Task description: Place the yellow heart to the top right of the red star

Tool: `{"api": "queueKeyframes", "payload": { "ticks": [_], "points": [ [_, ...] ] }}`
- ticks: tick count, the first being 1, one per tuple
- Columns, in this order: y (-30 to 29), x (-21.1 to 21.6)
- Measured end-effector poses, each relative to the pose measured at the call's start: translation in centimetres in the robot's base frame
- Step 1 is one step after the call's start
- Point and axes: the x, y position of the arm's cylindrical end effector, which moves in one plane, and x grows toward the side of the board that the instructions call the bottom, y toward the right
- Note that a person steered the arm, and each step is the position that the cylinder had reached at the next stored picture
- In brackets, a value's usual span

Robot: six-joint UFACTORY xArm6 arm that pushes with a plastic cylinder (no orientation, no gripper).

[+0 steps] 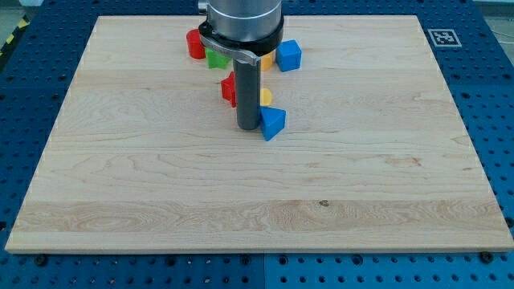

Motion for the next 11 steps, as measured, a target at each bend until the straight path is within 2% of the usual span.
{"api": "queueKeyframes", "payload": {
  "ticks": [2, 5, 7, 8, 11],
  "points": [
    [4.7, 2.1],
    [7.1, 2.2],
    [4.1, 1.7],
    [2.0, -0.2],
    [1.0, -2.6]
  ]
}}
